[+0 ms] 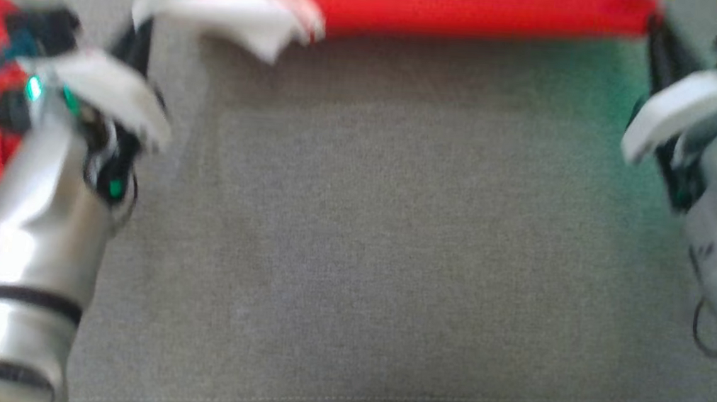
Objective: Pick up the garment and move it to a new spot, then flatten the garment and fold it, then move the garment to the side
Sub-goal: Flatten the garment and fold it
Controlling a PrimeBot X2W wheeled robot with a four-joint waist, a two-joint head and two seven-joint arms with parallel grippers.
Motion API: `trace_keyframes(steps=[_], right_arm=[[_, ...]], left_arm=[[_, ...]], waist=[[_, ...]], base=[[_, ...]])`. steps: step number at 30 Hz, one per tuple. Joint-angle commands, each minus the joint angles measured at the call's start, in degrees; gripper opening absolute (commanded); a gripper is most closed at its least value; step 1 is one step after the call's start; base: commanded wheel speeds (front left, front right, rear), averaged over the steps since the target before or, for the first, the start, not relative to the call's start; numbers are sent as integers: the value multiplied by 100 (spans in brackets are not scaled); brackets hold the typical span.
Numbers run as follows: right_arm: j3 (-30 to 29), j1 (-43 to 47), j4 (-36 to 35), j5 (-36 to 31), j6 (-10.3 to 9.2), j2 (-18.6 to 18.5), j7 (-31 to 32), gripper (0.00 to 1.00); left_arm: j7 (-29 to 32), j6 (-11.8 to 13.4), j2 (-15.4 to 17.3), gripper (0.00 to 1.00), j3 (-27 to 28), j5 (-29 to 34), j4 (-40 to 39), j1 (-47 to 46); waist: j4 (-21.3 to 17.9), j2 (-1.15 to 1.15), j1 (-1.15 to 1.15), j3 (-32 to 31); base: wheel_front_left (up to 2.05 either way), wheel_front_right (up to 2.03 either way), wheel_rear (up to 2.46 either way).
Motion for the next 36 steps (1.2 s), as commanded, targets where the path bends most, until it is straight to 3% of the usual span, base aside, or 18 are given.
trace_keyframes(steps=[1,4,12,16,24,36], right_arm=[[218,225,-130,129,12,-131,63,0],[548,520,-234,377,12,-247,146,0],[1351,1051,-494,941,12,-689,610,0],[1636,1235,-611,1279,12,-892,990,0],[2124,1590,-1016,1949,12,-1269,1702,0],[2745,2331,-2018,3259,12,-2041,3430,0]], left_arm=[[136,-28,372,0,-24,-104,-230,42],[605,-30,562,0,-402,-560,-612,620],[1636,-32,1430,0,-1036,-1481,-1995,1795],[1995,-32,1752,0,-1085,-1821,-2556,2219],[2836,-32,2096,0,-1074,-2633,-3408,2894],[4007,18,2731,0,-1120,-3689,-4671,3938]], waist=[[-5,0,0,-298],[-41,0,0,-565],[-44,0,0,-982],[-62,0,0,-1131],[-101,0,0,-1395],[-216,0,0,-1875]], base=[[0,0,0],[0,0,0],[0,0,0],[0,0,0],[0,0,0],[0,0,0]])
